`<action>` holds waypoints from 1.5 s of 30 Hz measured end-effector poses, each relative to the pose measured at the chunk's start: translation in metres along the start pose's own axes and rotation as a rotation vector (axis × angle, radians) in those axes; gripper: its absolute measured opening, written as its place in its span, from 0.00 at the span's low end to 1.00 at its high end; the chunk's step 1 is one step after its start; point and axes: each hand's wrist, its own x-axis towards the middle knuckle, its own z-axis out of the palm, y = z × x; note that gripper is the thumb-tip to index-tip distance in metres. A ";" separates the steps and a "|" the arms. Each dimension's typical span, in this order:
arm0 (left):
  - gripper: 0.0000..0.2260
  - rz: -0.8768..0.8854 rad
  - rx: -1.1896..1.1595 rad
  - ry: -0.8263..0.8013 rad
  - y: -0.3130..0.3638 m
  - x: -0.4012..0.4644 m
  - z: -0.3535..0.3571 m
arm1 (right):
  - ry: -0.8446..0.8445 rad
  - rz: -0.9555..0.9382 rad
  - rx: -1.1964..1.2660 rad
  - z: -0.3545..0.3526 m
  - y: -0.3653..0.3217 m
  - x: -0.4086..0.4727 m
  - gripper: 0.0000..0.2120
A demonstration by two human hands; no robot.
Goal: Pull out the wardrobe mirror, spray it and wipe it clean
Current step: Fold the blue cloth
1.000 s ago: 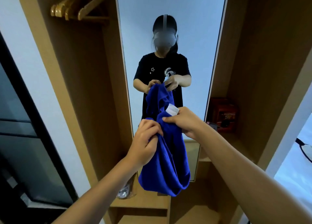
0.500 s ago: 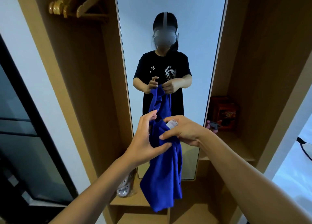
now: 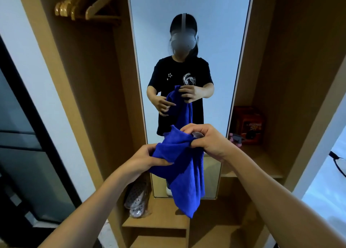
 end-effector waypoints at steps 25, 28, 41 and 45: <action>0.17 0.526 0.111 0.253 0.017 -0.010 0.002 | 0.082 -0.085 0.091 0.027 0.015 -0.001 0.09; 0.16 0.543 0.173 0.251 0.016 -0.012 -0.002 | 0.167 -0.152 0.103 0.031 0.015 0.003 0.12; 0.15 0.524 0.198 0.138 0.016 -0.008 -0.002 | 0.144 -0.053 -0.021 0.026 -0.001 0.001 0.05; 0.18 0.560 0.293 0.130 0.013 -0.009 -0.002 | 0.187 -0.043 -0.091 0.024 -0.005 0.000 0.03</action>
